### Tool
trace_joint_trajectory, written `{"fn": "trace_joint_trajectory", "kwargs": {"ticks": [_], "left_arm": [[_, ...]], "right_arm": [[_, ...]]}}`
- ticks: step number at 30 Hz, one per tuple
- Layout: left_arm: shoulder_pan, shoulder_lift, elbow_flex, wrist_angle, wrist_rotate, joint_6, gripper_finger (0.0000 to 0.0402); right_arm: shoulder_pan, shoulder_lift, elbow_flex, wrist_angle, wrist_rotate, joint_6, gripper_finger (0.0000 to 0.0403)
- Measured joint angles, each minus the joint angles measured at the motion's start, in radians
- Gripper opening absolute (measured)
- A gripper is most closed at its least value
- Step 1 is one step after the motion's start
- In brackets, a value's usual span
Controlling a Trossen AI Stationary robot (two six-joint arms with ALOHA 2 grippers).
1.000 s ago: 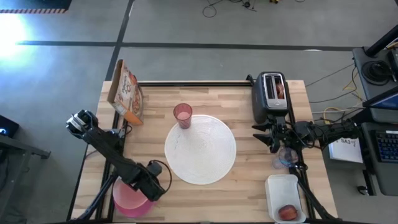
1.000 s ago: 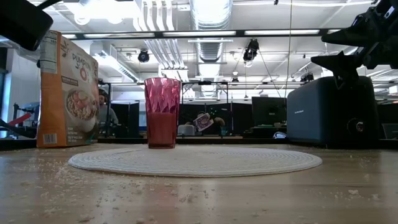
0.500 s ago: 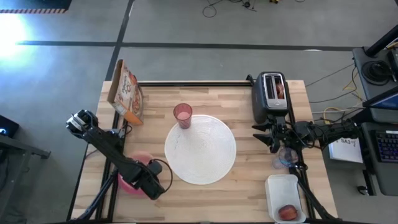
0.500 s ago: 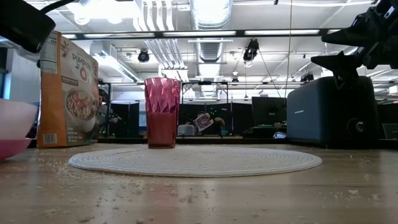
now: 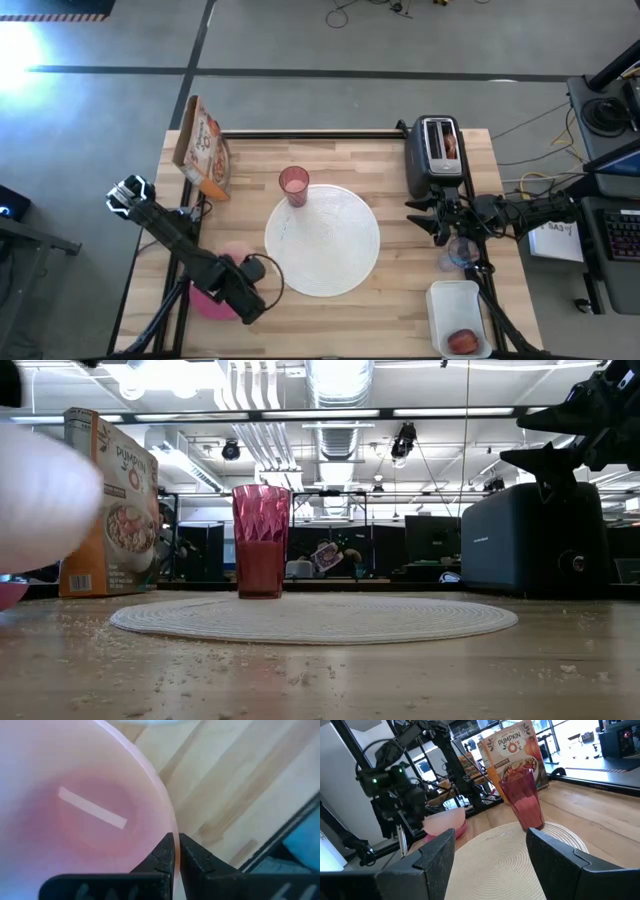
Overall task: Arrange a breakfast setting
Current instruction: Put the orange bowl on the right side of the white mat
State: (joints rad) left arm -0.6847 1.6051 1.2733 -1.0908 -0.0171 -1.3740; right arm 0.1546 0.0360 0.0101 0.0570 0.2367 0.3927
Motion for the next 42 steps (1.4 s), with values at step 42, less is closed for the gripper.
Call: {"fn": "trace_joint_trajectory", "kwargs": {"ticks": [42], "left_arm": [[0.412,0.495,0.572,0.065,-0.044,1.521,0.0000]], "right_arm": [[0.000,0.000,0.000,0.000,0.000,0.000,0.0233]]}}
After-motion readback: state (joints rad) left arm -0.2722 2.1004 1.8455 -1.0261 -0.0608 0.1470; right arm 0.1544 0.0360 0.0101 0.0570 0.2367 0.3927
